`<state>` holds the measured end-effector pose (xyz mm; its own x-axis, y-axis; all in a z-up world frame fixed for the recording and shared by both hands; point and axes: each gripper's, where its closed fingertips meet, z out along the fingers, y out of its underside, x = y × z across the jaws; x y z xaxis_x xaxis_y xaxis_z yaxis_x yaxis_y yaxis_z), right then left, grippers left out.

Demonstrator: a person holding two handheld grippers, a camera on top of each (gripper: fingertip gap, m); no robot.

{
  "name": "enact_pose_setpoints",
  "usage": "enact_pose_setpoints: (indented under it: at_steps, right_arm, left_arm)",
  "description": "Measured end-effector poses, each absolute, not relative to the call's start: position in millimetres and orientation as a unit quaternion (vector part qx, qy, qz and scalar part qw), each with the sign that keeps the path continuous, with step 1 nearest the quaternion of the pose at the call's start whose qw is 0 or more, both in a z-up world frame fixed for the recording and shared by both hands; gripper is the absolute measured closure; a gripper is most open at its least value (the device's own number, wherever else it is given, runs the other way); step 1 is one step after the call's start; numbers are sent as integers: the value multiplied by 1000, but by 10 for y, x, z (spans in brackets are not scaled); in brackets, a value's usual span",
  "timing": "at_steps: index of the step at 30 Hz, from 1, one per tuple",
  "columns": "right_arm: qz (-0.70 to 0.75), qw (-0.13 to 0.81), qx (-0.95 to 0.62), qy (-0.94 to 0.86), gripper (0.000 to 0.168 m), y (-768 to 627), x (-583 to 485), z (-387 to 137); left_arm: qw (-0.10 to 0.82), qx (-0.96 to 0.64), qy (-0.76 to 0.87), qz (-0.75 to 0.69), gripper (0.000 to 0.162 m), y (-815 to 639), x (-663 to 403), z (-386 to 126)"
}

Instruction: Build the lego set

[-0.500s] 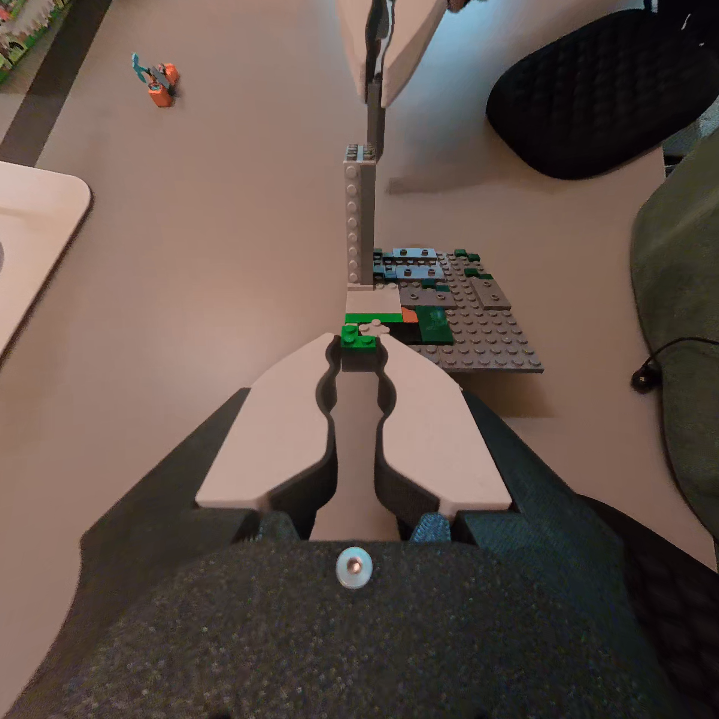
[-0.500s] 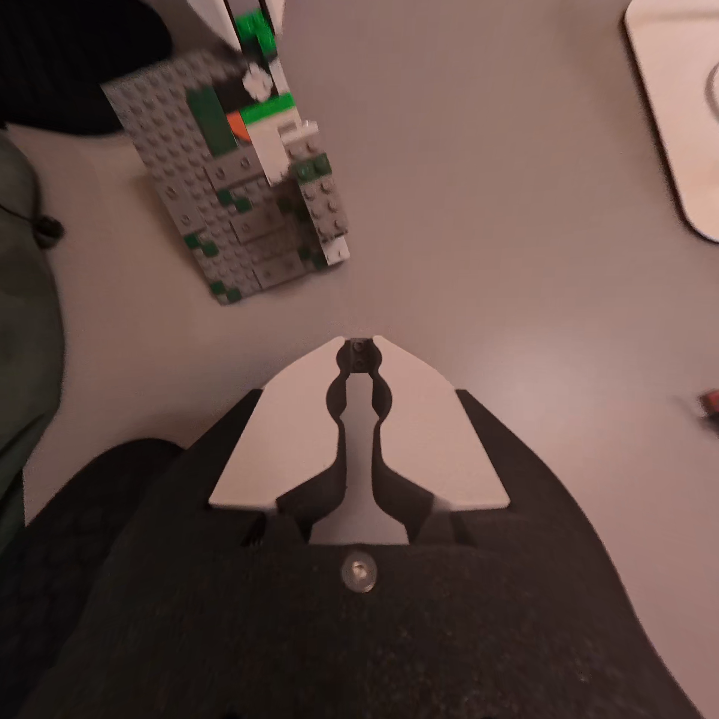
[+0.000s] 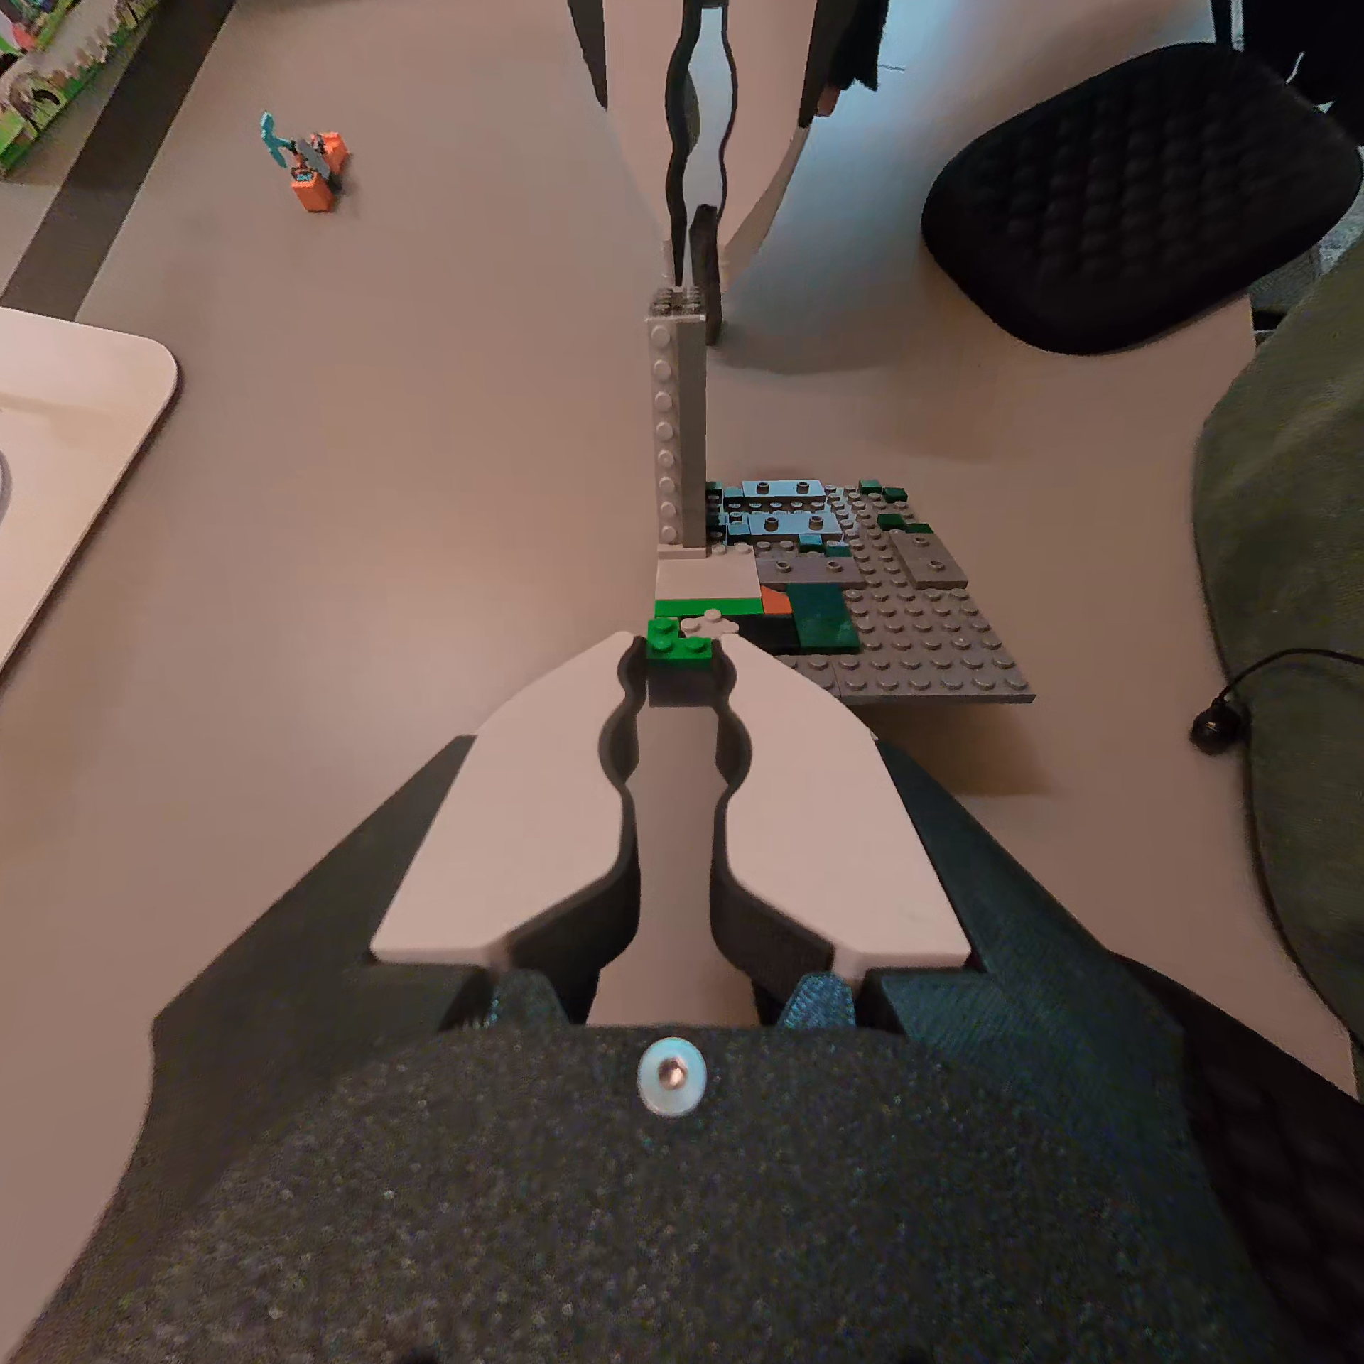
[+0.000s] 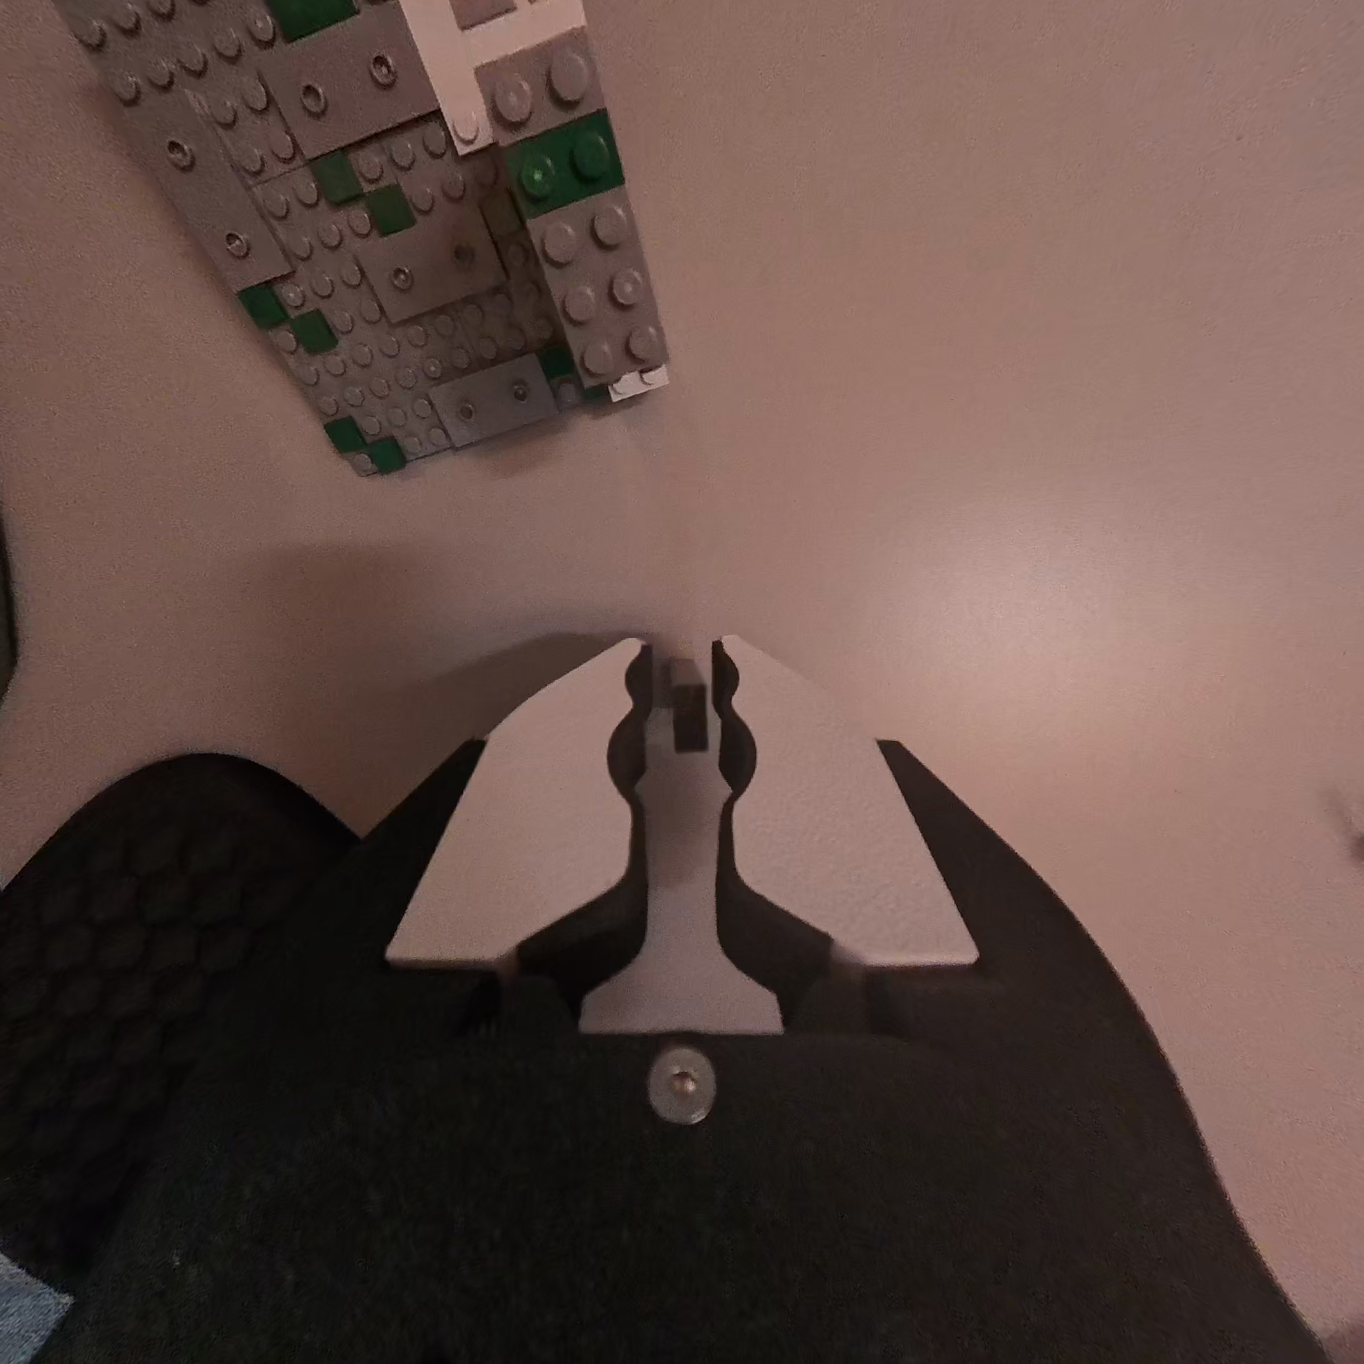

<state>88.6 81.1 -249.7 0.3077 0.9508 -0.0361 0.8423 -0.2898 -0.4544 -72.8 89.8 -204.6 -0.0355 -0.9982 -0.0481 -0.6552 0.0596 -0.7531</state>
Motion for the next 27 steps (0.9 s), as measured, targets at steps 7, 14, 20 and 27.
enact_pose_setpoints:
  at_steps: [7,14,20,27]
  right_arm:
    - [161,195,-786,-564,153,771,906,-2472]
    - [170,220,-776,-566,147,781,836,-2332]
    - [184,288,-740,-580,131,818,393,-1979]
    - [148,286,-717,-619,149,835,140,-2171]
  left_arm:
    - [304,-622,662,-287,146,905,-725,-2050]
    - [306,-620,662,-290,146,893,-710,-2057]
    - [312,-609,667,-294,146,868,-657,-2014]
    - [322,-610,660,-299,146,862,-647,-1999]
